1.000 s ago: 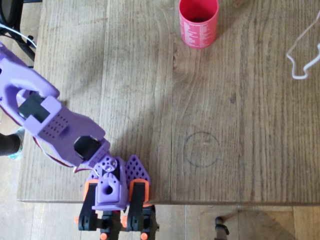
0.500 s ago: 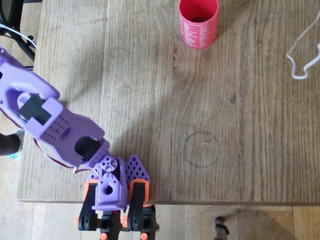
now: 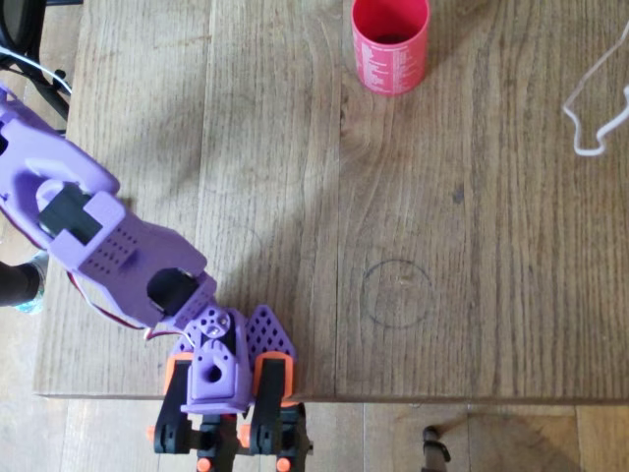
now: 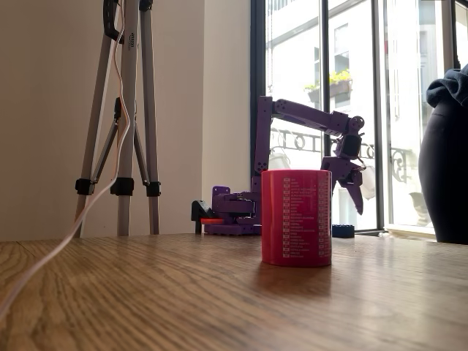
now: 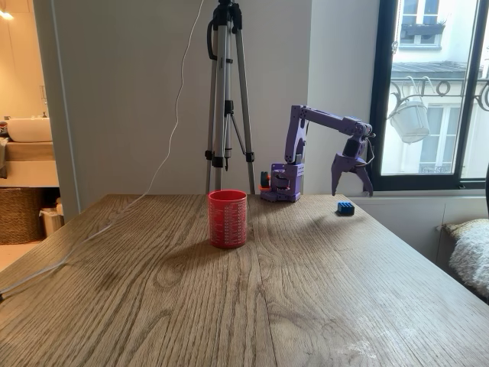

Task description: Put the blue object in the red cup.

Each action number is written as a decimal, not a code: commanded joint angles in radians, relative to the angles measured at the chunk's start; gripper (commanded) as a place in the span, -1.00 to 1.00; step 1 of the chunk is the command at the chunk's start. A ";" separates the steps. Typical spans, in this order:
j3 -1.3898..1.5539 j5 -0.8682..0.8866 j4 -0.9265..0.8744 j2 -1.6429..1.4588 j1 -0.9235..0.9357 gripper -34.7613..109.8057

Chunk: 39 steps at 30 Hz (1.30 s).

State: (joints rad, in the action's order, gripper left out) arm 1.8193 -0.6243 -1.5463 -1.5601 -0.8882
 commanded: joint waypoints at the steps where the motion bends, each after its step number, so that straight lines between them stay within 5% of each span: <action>1: -0.038 -0.006 0.023 -0.014 0.006 0.17; 29: 0.123 -0.025 0.121 0.009 0.081 0.07; 39: 0.150 -0.038 0.143 0.009 0.075 -0.44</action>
State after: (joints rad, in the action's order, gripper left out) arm 1.9712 -0.6657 -1.4128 -1.4987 -0.8038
